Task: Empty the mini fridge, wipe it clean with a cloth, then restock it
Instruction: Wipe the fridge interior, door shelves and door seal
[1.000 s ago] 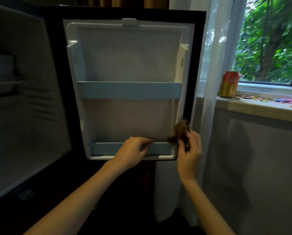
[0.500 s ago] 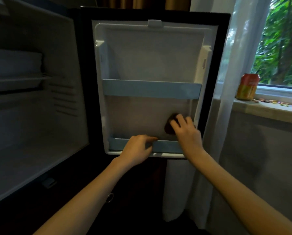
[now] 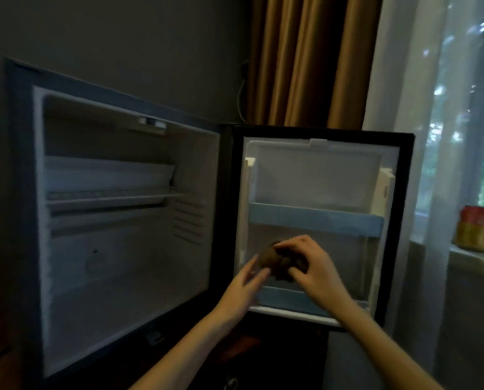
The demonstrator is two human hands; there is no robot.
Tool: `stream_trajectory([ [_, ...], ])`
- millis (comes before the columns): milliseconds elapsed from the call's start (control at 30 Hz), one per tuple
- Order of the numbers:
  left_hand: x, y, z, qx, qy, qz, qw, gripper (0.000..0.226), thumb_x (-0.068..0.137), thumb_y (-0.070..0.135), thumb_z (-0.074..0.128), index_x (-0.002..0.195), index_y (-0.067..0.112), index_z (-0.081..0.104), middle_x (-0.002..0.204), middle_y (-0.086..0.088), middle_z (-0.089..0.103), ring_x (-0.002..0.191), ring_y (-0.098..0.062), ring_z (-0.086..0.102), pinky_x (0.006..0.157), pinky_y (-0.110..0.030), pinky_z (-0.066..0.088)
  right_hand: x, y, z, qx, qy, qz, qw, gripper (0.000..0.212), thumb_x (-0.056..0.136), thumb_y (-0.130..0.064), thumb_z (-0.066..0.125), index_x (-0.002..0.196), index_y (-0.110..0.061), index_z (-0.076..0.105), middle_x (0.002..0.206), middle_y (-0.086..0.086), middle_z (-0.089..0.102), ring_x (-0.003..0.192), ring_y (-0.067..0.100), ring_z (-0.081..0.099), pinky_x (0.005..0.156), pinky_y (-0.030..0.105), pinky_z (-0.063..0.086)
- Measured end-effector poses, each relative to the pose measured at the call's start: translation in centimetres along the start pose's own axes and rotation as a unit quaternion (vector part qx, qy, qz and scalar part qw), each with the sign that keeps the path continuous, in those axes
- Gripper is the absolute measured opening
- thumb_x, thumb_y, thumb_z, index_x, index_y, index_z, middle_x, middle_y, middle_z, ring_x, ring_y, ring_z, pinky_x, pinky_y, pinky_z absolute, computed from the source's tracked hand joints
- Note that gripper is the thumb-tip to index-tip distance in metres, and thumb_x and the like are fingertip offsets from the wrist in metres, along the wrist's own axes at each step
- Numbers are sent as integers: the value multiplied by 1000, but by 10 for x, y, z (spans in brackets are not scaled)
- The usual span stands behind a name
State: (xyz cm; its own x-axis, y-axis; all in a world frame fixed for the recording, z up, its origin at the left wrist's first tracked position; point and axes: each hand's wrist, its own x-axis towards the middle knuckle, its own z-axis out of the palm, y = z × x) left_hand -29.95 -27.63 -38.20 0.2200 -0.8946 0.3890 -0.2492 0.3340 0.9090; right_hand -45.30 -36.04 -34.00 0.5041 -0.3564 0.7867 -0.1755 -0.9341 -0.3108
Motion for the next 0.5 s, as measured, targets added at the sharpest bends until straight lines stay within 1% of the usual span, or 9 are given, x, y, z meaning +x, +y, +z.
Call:
stream_trajectory([
  [67,-1,26,-1,-274,48,-48,959,27,94,26,51,119,18,58,108,-7,67,88,-18,66,75,-35,51,11,-28,23,12,23,-18,999,47,68,-1,68,102,-32,57,102,-13,56,94,0,58,83,16,48],
  [133,-3,38,-11,-365,118,-34,923,20,96,21,50,110,15,63,97,-11,72,80,-20,69,65,-33,57,26,-41,35,13,-1,-31,999,41,72,-9,72,99,-34,56,100,-17,59,94,2,60,84,27,51],
  [167,-4,41,-19,-375,167,-27,911,17,97,17,50,107,14,64,93,-11,72,79,-20,69,62,-32,57,35,-43,38,6,-41,-49,998,35,74,-16,74,102,-32,60,103,-18,61,99,2,60,89,30,50],
  [233,-3,40,-37,-343,269,-21,900,18,97,6,51,107,13,64,92,-9,69,77,-18,67,57,-26,57,55,-43,43,-9,-85,-83,993,31,80,-30,73,110,-28,65,116,-14,63,113,4,57,107,34,37],
  [267,-1,37,-46,-311,307,-13,899,23,96,0,51,112,12,62,94,-8,67,77,-15,64,55,-20,55,65,-40,46,-11,-41,-87,995,32,82,-37,69,113,-26,65,118,-12,63,115,6,56,108,35,35],
  [333,4,33,-61,-240,351,11,905,37,92,-7,53,121,14,58,92,-3,66,77,-9,61,55,-10,50,90,-35,54,-23,107,-53,993,44,86,-48,61,121,-22,59,119,-7,58,108,12,56,96,36,46],
  [367,9,30,-66,-211,356,25,910,38,91,-9,54,120,15,59,89,1,66,76,-6,61,56,-8,49,105,-33,61,-34,151,-27,988,54,85,-53,58,127,-19,53,121,-4,51,106,15,55,90,35,49],
  [433,22,29,-72,-164,351,45,921,30,88,-9,57,108,12,66,86,3,69,75,-5,65,64,-11,50,135,-29,76,-55,183,5,982,69,84,-53,62,138,-16,40,125,2,39,106,18,50,85,33,48],
  [500,41,33,-76,-142,338,59,928,26,88,-6,59,103,13,69,86,2,71,77,-4,67,70,-15,52,160,-22,89,-87,225,22,970,70,84,-40,69,139,-13,37,125,9,39,108,23,47,86,35,47],
])
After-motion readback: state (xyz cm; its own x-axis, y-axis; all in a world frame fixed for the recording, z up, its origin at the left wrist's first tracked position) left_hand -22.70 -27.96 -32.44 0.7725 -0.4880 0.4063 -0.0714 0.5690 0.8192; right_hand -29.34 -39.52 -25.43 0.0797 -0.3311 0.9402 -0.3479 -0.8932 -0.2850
